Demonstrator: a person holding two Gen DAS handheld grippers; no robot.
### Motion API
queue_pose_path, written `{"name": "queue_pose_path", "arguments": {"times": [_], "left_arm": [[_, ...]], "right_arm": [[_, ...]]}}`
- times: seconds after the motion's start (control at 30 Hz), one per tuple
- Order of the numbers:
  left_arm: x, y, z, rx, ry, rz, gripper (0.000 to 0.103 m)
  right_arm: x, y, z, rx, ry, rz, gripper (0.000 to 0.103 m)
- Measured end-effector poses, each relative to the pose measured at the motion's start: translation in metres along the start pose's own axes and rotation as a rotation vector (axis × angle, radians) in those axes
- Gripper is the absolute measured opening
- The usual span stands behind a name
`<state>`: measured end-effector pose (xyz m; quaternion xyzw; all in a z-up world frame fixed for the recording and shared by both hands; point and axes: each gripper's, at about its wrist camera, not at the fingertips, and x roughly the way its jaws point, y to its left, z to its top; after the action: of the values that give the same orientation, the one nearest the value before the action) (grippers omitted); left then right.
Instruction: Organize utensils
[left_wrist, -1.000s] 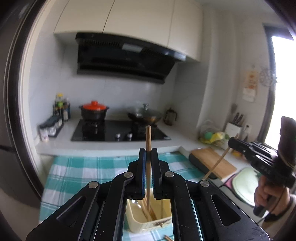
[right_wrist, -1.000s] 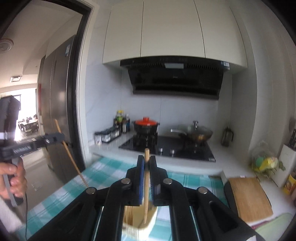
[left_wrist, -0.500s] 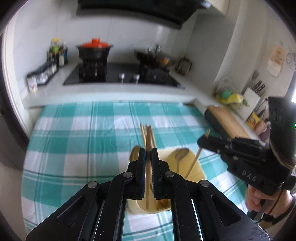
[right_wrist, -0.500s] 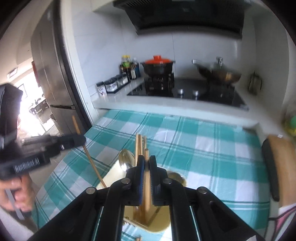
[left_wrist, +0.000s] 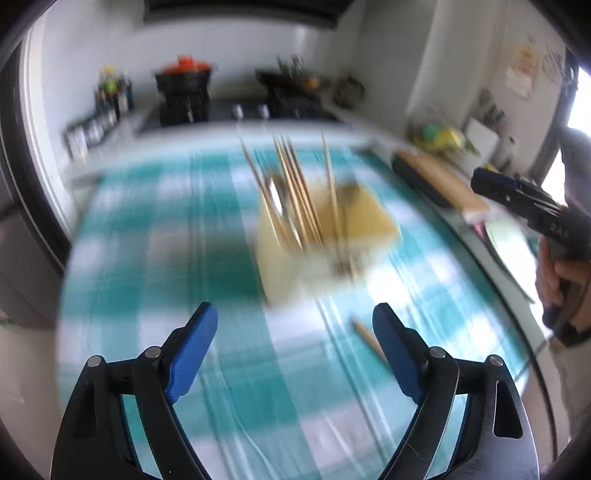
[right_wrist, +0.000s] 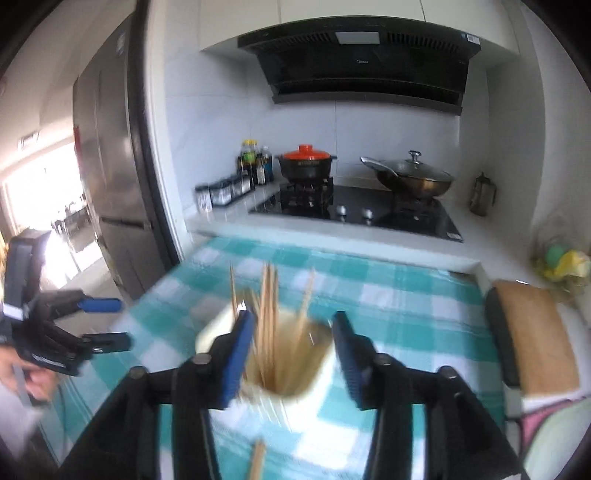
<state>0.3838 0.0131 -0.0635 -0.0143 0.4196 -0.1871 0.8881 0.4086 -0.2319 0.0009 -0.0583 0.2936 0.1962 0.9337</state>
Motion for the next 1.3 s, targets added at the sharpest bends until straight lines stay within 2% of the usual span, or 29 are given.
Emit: {"name": "queue_pose_path", "arguments": {"times": [0.1, 0.17, 0.27, 0.33, 0.53, 0.8, 0.87, 0.93, 0.97, 1.3], "left_arm": [[0.024, -0.017, -0.054, -0.034, 0.041, 0.000, 0.087], [0.044, -0.028, -0.083, -0.068, 0.054, 0.031, 0.087], [0.066, -0.041, -0.108, -0.088, 0.047, 0.075, 0.084], [0.075, -0.048, -0.116, -0.078, 0.038, 0.116, 0.080], [0.097, -0.052, -0.119, -0.052, 0.035, 0.170, 0.081], [0.104, -0.047, -0.124, -0.073, 0.050, 0.183, 0.085], [0.107, -0.050, -0.124, -0.057, 0.060, 0.198, 0.089], [0.110, -0.052, -0.124, -0.043, 0.075, 0.224, 0.100], [0.113, -0.051, -0.124, -0.048, 0.087, 0.237, 0.102], [0.114, -0.052, -0.125, -0.039, 0.095, 0.254, 0.103]], "right_arm": [[-0.001, -0.005, -0.073, -0.001, 0.082, -0.038, 0.050], [0.011, -0.009, -0.133, 0.037, 0.182, -0.060, 0.050], [0.020, -0.016, -0.194, 0.090, 0.281, -0.125, 0.050], [0.019, -0.020, -0.220, 0.123, 0.299, -0.160, 0.050], [0.015, -0.028, -0.242, 0.160, 0.285, -0.242, 0.050], [0.017, -0.031, -0.245, 0.191, 0.289, -0.225, 0.052], [0.017, -0.031, -0.246, 0.191, 0.289, -0.223, 0.053], [0.017, -0.031, -0.245, 0.188, 0.290, -0.225, 0.053], [0.017, -0.031, -0.246, 0.188, 0.289, -0.226, 0.054], [0.017, -0.031, -0.245, 0.190, 0.289, -0.224, 0.055]]}}
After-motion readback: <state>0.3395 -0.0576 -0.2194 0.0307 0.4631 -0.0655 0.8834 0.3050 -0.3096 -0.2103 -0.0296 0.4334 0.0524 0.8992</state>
